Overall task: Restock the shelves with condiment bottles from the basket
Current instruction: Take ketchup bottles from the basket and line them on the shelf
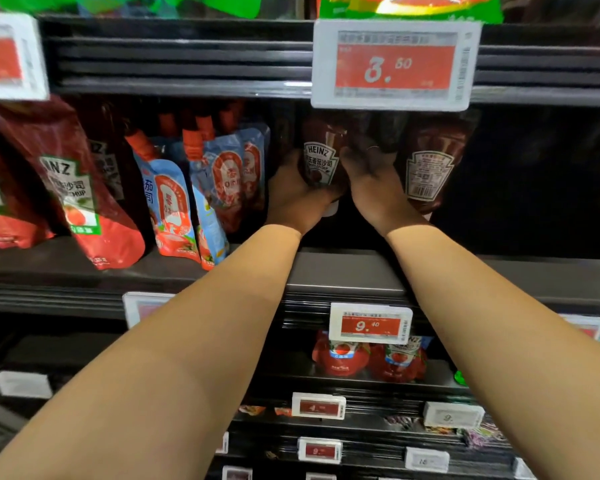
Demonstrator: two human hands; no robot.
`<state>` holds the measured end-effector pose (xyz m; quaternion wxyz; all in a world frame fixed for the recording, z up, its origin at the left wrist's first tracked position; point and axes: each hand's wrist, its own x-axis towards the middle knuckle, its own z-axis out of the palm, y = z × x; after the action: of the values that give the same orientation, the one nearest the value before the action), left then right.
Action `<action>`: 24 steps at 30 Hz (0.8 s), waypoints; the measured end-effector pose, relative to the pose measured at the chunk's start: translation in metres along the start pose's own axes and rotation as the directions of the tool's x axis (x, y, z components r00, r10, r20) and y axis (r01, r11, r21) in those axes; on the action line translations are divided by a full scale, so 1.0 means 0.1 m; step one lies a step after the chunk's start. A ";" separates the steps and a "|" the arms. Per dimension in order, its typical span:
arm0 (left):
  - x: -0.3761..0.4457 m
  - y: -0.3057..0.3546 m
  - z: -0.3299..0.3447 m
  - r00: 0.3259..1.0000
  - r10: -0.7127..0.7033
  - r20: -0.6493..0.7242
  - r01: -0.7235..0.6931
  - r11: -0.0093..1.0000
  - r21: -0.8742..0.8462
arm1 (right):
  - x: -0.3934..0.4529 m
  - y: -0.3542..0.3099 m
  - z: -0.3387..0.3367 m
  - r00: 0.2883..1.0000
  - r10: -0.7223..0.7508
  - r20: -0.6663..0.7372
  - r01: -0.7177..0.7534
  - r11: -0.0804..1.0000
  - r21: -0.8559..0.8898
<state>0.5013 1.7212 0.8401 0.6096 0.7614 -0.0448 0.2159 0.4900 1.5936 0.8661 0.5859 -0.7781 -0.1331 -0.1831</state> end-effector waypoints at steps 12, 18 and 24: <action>-0.07 0.07 -0.03 0.999 -0.015 -0.052 0.020 0.996 0.092 | -0.27 0.05 -0.18 0.993 0.115 -0.012 -0.111 0.915 -0.387; -0.26 0.25 -0.03 0.996 0.001 -0.087 0.023 0.961 0.275 | -0.59 0.03 -0.56 0.966 0.253 -0.059 -0.251 0.967 0.041; -0.68 0.54 0.02 0.893 0.449 0.012 -0.412 0.808 0.420 | -0.77 0.00 -1.02 0.888 0.050 -0.456 -0.074 0.997 -0.035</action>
<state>0.4224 1.6919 0.8628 0.3716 0.8321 -0.1427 0.3863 0.4076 1.4963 0.8571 0.5860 -0.7323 0.0372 -0.3448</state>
